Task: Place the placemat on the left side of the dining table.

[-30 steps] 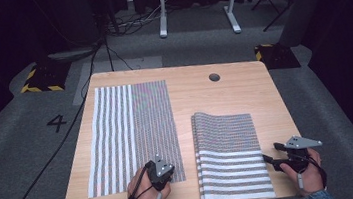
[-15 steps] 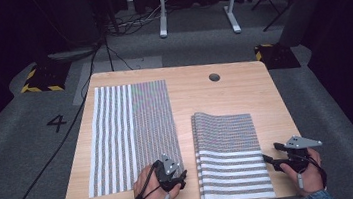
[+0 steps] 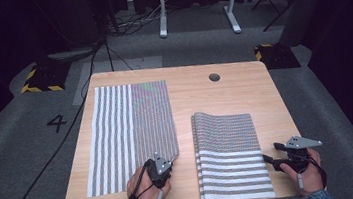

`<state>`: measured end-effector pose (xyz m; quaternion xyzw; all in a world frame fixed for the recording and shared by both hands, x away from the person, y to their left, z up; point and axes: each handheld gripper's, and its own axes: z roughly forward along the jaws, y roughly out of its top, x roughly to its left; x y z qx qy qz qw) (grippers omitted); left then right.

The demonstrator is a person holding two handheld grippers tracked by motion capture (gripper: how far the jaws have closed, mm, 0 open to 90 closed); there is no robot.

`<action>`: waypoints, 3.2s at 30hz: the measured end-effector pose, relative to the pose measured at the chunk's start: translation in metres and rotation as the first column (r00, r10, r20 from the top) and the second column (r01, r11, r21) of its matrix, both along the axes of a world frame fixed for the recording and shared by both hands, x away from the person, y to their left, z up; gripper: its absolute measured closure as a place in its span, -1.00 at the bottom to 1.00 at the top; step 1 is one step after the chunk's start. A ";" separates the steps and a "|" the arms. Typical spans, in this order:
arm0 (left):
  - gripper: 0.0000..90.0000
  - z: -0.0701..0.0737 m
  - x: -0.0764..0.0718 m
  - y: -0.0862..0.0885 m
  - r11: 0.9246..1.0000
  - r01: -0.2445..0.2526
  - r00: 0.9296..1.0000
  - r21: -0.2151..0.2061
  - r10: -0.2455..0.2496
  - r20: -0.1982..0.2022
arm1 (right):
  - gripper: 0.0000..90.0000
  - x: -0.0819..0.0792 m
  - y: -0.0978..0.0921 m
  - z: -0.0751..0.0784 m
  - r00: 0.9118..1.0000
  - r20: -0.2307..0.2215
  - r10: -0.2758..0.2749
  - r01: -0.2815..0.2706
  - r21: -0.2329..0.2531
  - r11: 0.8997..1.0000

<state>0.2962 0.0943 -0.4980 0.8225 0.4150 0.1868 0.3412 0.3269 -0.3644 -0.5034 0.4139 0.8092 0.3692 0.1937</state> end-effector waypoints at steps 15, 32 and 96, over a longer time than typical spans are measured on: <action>0.92 0.001 0.011 0.036 0.991 -0.131 0.991 -0.015 0.131 -0.010 | -0.36 0.000 0.000 0.000 1.000 -0.005 0.001 -0.001 0.002 1.000; 0.91 0.002 0.000 0.030 0.993 -0.111 0.993 -0.036 0.109 -0.041 | -0.36 0.000 0.000 0.000 1.000 -0.005 0.001 -0.001 0.002 1.000; -0.31 -0.004 -0.045 -0.038 0.947 0.311 0.950 -0.085 -0.311 0.011 | -0.38 0.000 0.000 0.000 1.000 -0.004 0.006 -0.006 -0.002 1.000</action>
